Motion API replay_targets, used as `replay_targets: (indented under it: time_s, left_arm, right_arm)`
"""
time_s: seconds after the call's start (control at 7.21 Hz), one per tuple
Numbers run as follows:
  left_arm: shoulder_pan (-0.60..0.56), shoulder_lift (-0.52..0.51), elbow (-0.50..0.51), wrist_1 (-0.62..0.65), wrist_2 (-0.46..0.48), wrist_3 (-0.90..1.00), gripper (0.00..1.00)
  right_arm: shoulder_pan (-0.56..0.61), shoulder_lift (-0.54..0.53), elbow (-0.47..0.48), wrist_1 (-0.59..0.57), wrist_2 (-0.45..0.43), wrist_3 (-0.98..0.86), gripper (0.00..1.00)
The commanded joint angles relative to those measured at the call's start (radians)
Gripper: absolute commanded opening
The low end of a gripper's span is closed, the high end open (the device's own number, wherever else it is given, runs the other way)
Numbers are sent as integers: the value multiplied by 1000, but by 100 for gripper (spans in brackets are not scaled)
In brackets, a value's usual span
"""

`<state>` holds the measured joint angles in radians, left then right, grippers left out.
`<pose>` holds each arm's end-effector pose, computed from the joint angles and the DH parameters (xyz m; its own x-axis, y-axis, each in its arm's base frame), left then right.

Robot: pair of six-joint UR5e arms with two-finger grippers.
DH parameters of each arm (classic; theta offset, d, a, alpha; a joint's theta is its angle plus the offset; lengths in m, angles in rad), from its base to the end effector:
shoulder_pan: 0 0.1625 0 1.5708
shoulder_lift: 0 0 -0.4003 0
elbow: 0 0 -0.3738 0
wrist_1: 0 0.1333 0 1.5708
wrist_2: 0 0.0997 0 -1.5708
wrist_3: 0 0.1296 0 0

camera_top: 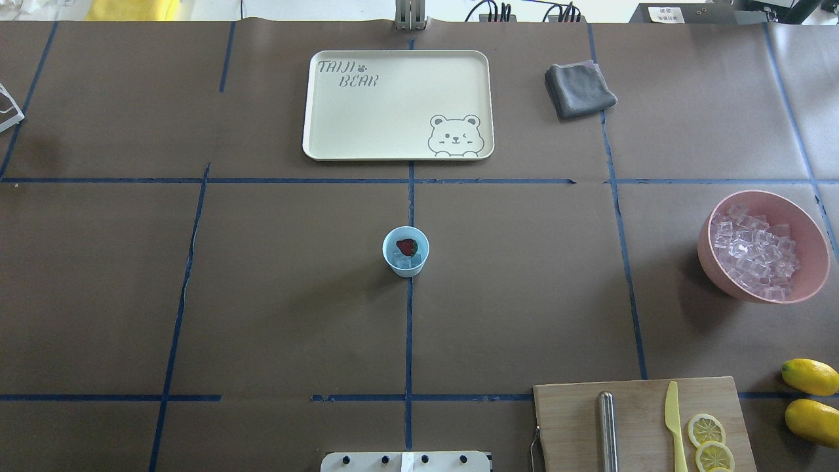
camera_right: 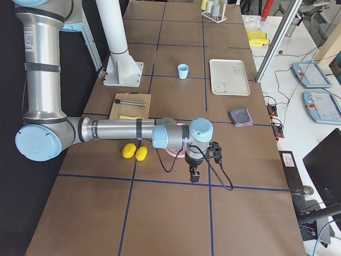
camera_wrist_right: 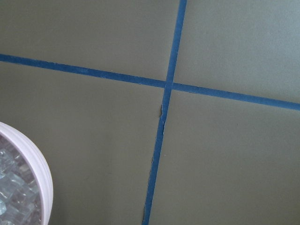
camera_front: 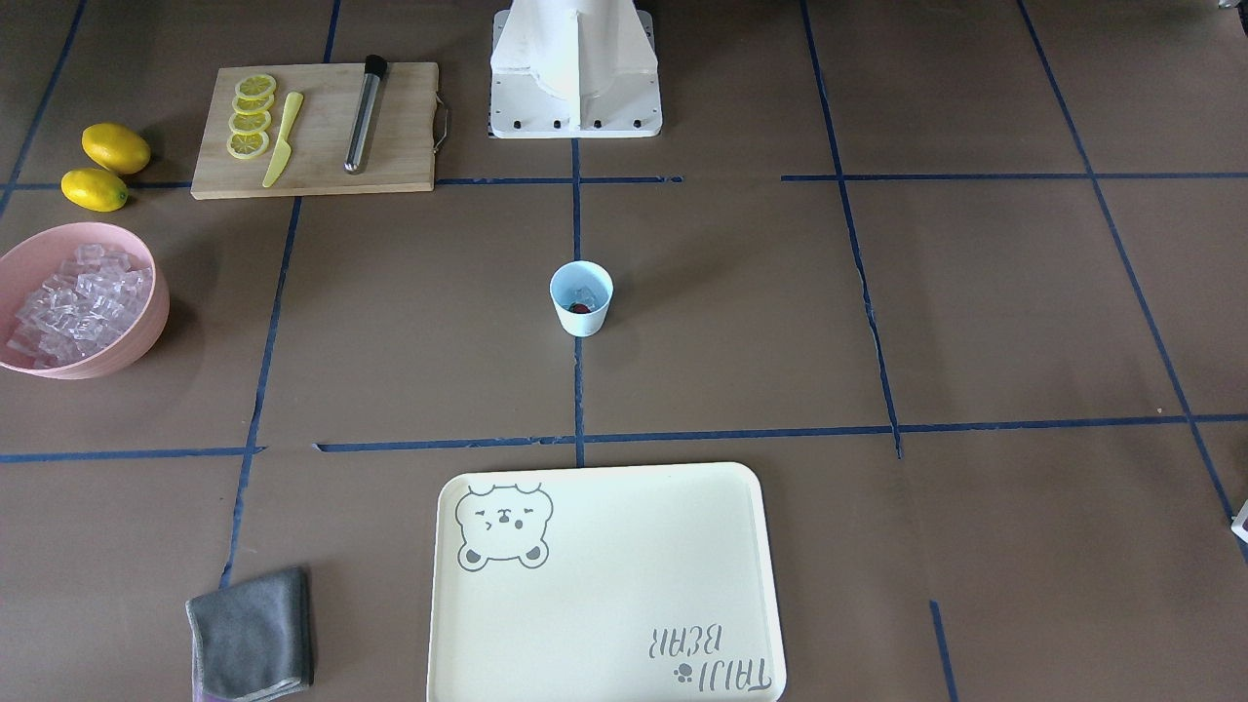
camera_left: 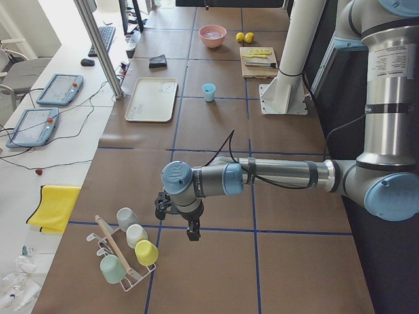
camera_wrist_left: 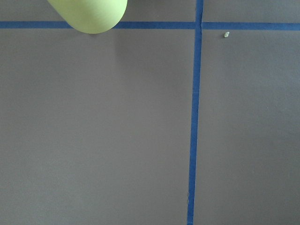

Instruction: Put ice and strawberries in cup

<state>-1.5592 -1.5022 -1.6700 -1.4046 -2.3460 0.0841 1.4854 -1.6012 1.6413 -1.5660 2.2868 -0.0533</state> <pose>-0.0376 -0.4329 0.6556 0.7118 -0.0028 -0.7023 -0.0715 0.9945 -0.0764 0.0084 -0.4677 0.6408 0.7436 -0.1466 0.6524 0.1250 0.9889 0.0797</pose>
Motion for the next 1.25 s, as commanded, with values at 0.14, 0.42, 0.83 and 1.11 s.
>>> replay_targets:
  time_s: [0.14, 0.42, 0.83, 1.11]
  left_arm:
    - [-5, 13, -45, 4, 1, 2, 100]
    - [-45, 8, -47, 27, -34, -1, 100]
    - [-45, 13, -33, 24, -47, -3, 100]
    - [-45, 13, -34, 24, -42, -3, 100]
  right_arm:
    - [1, -9, -5, 0, 6, 9, 100]
    - [1, -13, -5, 0, 10, 10, 100]
    - [3, 7, 32, -11, 60, 10, 100]
    - [39, 14, 35, -16, 62, 10, 100]
